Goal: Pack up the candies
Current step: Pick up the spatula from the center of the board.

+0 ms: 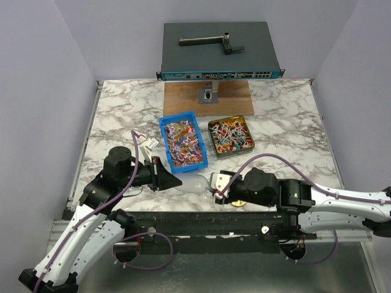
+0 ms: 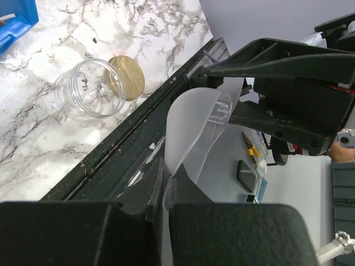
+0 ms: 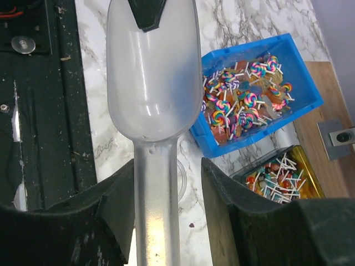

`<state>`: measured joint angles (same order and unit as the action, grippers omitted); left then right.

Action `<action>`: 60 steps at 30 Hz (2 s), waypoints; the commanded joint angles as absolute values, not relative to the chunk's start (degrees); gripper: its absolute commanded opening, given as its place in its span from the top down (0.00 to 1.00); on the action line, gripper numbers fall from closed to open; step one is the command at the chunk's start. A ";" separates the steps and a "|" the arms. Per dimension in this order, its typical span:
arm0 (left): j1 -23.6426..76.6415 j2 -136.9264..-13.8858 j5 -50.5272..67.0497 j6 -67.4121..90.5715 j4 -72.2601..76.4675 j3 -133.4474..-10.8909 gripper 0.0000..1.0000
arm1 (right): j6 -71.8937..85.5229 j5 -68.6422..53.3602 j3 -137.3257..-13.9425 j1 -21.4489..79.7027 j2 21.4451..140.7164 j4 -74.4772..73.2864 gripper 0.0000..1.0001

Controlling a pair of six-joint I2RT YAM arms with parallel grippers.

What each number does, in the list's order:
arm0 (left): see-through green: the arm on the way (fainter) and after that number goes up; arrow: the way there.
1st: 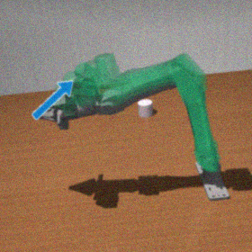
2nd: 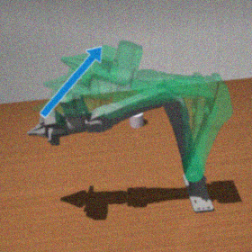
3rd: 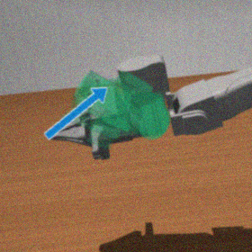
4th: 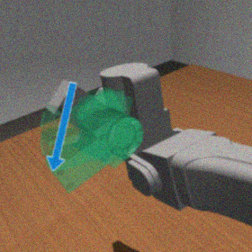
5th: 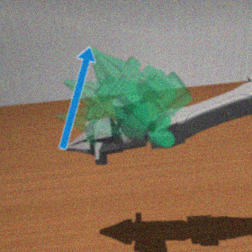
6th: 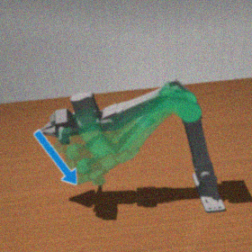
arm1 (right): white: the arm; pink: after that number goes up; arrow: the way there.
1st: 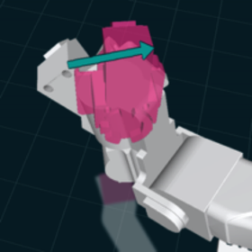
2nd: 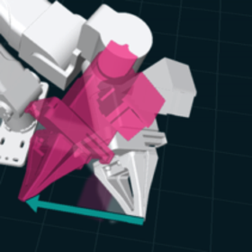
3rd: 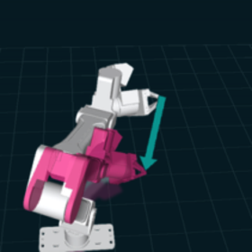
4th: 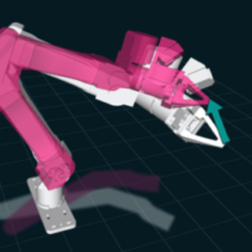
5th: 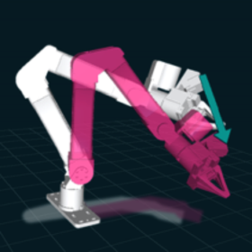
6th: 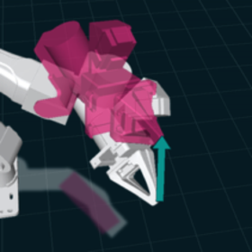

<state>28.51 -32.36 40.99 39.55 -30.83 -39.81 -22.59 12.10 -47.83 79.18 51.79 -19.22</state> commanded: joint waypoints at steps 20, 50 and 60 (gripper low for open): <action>28.56 -31.99 45.93 41.66 -27.33 -38.27 1.00 | -21.23 7.05 -45.52 79.58 50.98 -12.03 0.61; 28.48 -35.56 34.27 35.77 -31.73 -42.69 0.26 | -15.35 17.13 -43.88 79.63 52.00 -11.38 0.99; 28.26 -39.23 9.64 32.91 -35.40 -46.37 0.01 | -9.27 27.82 -45.85 79.51 54.97 -15.42 0.99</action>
